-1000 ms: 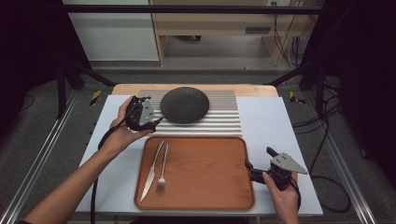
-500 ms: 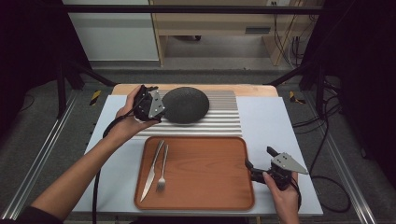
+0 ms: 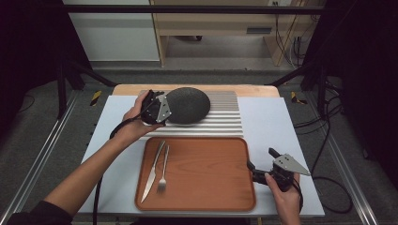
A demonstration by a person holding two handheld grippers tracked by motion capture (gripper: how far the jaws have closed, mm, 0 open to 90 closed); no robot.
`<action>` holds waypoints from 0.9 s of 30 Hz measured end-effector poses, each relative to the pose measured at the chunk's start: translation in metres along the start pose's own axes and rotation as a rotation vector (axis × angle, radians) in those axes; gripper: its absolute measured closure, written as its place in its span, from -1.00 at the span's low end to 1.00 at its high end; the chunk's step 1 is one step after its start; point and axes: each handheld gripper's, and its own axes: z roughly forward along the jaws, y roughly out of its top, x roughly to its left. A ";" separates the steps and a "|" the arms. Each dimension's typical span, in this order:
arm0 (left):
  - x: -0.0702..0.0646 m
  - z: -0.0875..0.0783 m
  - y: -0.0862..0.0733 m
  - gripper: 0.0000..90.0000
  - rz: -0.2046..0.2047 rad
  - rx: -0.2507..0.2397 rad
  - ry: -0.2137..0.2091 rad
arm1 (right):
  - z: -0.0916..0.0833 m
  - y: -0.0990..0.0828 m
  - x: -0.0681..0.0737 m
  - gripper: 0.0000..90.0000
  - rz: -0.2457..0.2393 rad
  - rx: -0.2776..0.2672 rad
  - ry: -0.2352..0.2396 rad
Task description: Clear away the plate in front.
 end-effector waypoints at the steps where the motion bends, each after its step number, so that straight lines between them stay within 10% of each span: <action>1: -0.001 0.001 0.000 -0.66 0.004 0.000 0.003 | 0.000 0.000 0.000 -0.90 -0.001 0.002 0.001; 27: -0.027 0.009 -0.010 -0.51 0.138 0.011 -0.066 | 0.000 0.000 0.002 -0.90 -0.013 0.003 0.005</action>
